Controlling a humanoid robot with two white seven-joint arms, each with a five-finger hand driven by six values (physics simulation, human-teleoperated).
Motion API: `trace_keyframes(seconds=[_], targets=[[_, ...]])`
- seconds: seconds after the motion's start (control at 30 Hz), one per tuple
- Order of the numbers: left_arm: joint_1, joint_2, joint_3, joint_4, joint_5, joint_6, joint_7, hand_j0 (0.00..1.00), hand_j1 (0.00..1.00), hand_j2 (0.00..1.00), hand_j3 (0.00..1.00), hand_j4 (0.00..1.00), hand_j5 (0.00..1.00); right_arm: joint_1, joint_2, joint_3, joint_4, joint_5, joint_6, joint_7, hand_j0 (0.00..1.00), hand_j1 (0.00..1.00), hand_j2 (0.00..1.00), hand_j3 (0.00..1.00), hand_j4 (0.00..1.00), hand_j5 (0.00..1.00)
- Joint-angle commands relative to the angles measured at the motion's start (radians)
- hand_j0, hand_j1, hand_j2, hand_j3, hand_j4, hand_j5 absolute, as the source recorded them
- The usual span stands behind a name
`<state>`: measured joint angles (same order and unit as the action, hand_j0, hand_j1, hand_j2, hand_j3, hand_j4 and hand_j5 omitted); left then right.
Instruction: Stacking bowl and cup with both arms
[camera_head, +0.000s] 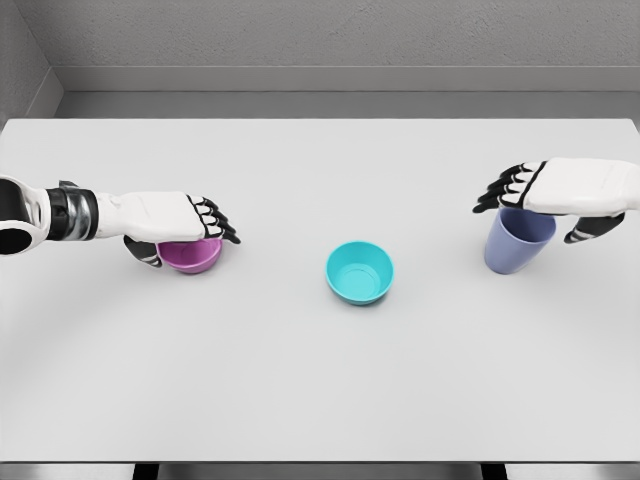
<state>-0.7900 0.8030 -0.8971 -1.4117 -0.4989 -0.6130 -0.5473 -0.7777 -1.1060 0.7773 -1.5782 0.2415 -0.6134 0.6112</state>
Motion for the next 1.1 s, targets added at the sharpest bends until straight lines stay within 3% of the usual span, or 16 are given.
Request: trace_keyframes(seconds=[0.0, 0.33, 0.57, 1.07], targets=[[0.000, 0.002, 0.001, -0.001, 0.003, 0.002, 0.000, 0.91, 0.91, 0.91, 0.91, 0.91, 0.91, -0.002, 0.002, 0.000, 0.013, -0.002, 0.003, 0.000, 1.00, 1.00, 1.00, 1.00, 1.00, 1.00], [0.003, 0.002, 0.001, -0.001, 0.003, 0.002, -0.016, 0.73, 0.73, 0.73, 0.73, 0.73, 0.73, -0.002, 0.026, 0.002, 0.049, 0.018, 0.003, 0.000, 1.00, 1.00, 1.00, 1.00, 1.00, 1.00], [0.000, 0.001, 0.000, -0.004, 0.007, 0.002, -0.017, 0.71, 0.71, 0.71, 0.71, 0.71, 0.71, -0.002, 0.052, 0.019, 0.052, 0.019, 0.003, 0.000, 1.00, 1.00, 1.00, 1.00, 1.00, 1.00], [-0.057, -0.050, 0.000, -0.095, 0.026, 0.002, -0.013, 0.70, 0.70, 0.70, 0.70, 0.70, 0.70, 0.000, 0.052, 0.027, 0.073, 0.038, 0.003, 0.000, 1.00, 1.00, 1.00, 1.00, 1.00, 1.00]])
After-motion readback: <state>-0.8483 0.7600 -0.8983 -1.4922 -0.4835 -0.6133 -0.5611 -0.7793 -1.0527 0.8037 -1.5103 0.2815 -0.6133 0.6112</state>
